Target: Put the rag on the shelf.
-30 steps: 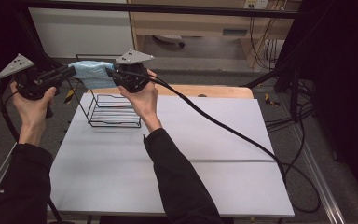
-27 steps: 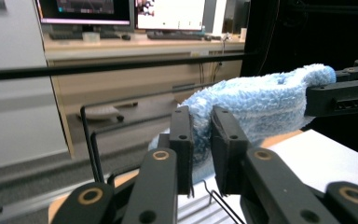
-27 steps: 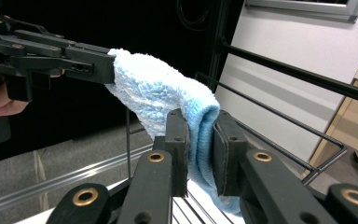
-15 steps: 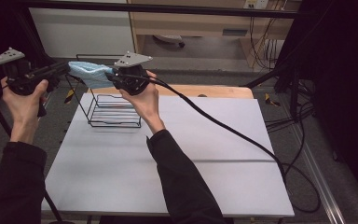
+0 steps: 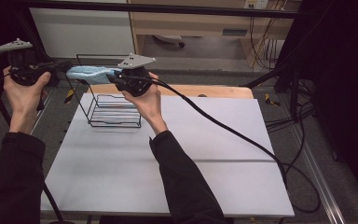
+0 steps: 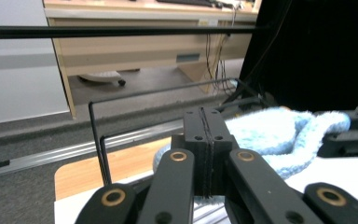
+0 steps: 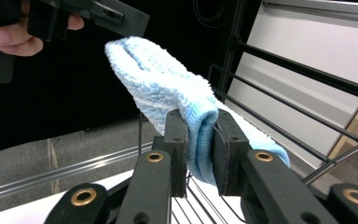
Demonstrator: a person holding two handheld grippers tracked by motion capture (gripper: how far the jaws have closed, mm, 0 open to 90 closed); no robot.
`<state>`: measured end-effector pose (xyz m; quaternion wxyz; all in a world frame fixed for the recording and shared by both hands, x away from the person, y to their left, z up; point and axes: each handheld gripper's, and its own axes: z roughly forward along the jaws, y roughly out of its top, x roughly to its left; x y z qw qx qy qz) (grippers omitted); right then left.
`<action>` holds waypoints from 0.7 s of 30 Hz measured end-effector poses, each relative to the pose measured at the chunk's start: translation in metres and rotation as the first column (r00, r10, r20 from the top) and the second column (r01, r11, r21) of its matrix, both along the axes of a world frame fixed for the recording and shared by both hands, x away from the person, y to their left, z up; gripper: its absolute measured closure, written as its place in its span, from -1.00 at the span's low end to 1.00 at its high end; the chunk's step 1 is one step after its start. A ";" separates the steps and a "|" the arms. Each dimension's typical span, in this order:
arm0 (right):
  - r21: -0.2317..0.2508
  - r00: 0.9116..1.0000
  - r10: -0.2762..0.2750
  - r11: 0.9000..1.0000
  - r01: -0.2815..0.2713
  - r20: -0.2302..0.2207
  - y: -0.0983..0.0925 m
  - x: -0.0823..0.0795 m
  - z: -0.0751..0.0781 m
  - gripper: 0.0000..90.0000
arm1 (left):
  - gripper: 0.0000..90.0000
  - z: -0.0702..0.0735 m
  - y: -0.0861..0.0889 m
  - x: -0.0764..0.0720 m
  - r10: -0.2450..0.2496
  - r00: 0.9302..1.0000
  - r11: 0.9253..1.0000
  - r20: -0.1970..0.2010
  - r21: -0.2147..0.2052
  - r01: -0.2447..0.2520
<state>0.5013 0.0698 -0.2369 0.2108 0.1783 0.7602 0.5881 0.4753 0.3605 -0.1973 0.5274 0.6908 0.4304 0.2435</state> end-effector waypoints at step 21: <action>0.046 0.999 0.013 0.999 -0.012 -0.029 -0.009 -0.012 0.021 0.09 | 1.00 -0.029 -0.009 -0.008 -0.029 1.000 0.992 -0.013 0.121 0.030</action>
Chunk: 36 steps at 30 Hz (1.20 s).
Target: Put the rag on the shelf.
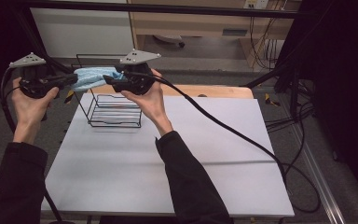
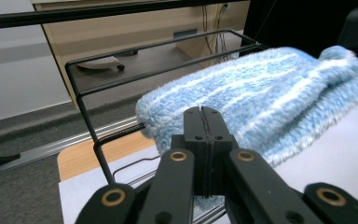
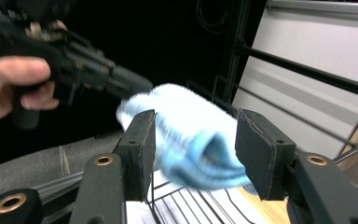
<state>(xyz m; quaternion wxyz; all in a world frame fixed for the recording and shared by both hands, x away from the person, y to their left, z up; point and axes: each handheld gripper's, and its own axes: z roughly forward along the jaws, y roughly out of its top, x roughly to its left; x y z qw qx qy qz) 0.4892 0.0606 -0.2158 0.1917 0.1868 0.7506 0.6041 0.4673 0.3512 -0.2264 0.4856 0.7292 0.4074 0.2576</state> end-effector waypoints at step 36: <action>-0.136 0.988 -0.056 0.990 0.037 -0.141 0.013 0.016 -0.052 0.98 | 0.99 -0.034 0.000 0.005 0.011 0.999 1.000 0.032 0.002 -0.011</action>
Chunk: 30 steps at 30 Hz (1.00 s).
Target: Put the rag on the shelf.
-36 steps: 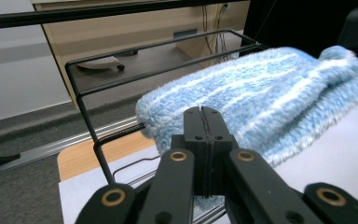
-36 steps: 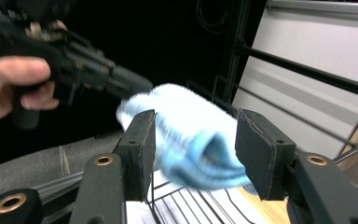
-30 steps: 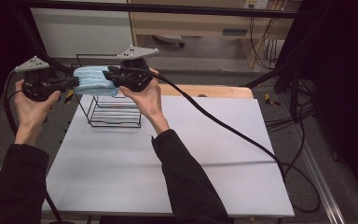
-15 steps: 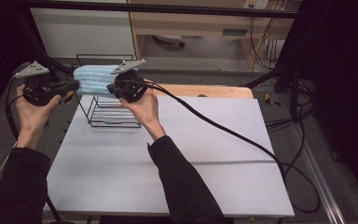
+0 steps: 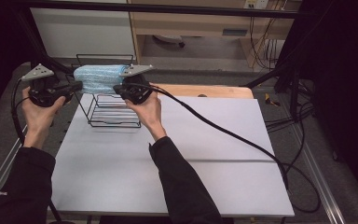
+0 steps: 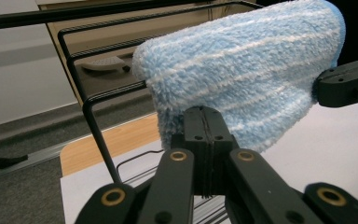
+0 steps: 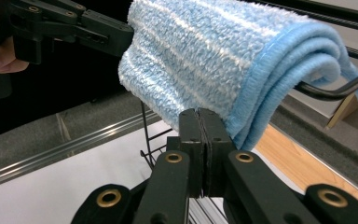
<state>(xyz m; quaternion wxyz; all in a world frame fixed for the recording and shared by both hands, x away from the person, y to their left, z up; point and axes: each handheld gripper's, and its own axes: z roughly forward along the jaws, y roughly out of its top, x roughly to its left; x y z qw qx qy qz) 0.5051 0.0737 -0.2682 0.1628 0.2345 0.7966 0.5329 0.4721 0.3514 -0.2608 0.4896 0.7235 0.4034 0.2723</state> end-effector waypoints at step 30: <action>0.060 0.999 -0.001 0.998 -0.002 0.039 -0.028 -0.026 0.044 0.27 | 0.08 0.030 0.002 -0.028 0.009 1.000 1.000 0.012 -0.028 -0.009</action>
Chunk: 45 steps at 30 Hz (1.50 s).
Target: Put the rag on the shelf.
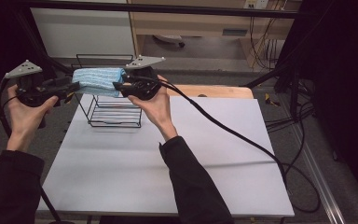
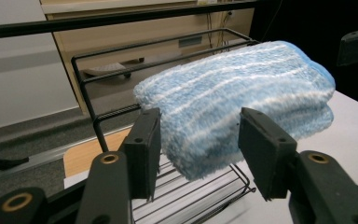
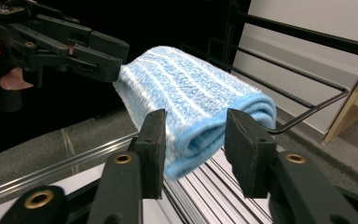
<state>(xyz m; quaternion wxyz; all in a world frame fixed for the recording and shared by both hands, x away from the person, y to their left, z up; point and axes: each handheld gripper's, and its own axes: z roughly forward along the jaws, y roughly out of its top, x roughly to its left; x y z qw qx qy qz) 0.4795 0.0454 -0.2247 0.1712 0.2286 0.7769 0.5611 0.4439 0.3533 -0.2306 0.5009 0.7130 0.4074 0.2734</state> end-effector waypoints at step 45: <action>-0.081 0.972 -0.170 0.984 0.158 -0.161 -0.167 -0.034 -0.079 -0.97 | -0.65 -0.107 -0.041 -0.038 -0.090 0.989 0.993 -0.114 0.066 0.097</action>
